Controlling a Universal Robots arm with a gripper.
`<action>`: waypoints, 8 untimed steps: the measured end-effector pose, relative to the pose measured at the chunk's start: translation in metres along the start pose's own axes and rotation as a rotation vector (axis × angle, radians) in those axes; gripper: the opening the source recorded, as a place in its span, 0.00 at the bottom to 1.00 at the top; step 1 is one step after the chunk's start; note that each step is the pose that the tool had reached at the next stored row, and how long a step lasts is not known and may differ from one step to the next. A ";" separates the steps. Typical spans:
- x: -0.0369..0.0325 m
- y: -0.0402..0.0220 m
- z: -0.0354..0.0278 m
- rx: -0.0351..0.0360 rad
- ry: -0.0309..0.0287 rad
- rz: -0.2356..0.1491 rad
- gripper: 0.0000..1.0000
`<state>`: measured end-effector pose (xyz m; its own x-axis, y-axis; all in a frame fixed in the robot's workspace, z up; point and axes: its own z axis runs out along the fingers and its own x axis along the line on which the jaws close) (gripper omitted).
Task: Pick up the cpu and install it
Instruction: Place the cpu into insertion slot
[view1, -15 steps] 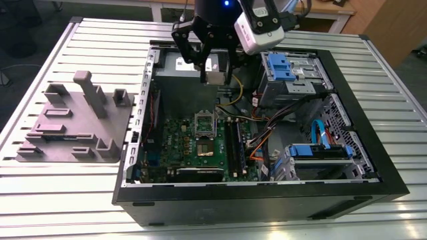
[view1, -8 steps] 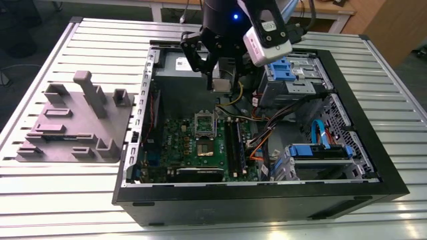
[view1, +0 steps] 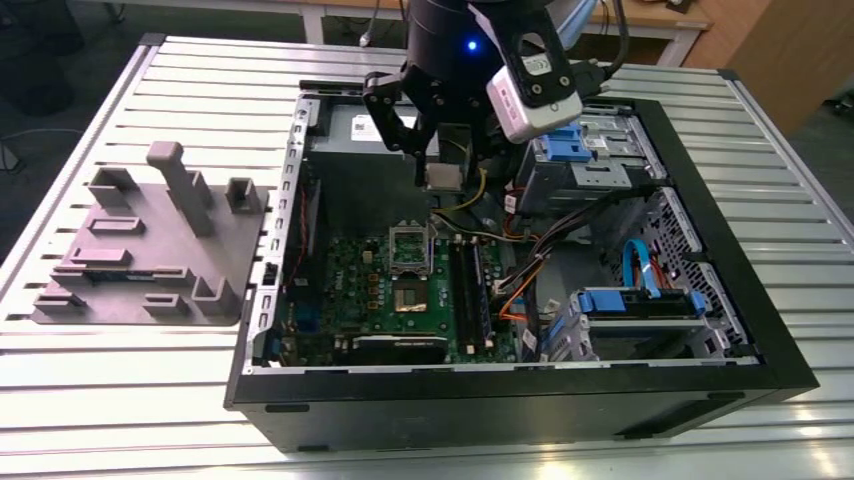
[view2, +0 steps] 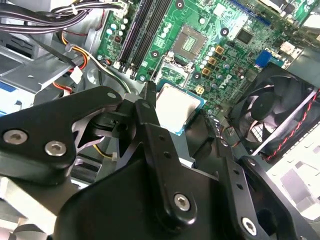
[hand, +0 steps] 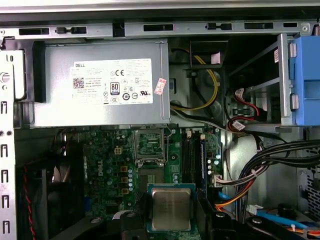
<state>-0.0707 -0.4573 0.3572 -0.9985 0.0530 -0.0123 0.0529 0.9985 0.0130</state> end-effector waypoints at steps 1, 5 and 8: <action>0.0000 0.0000 0.0000 0.0000 0.0000 0.000 0.47; -0.0001 0.0000 0.0015 -0.0002 0.0000 0.000 0.47; -0.0001 0.0000 0.0022 0.0002 0.0001 0.000 0.47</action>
<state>-0.0706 -0.4573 0.3551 -0.9985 0.0529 -0.0122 0.0528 0.9985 0.0128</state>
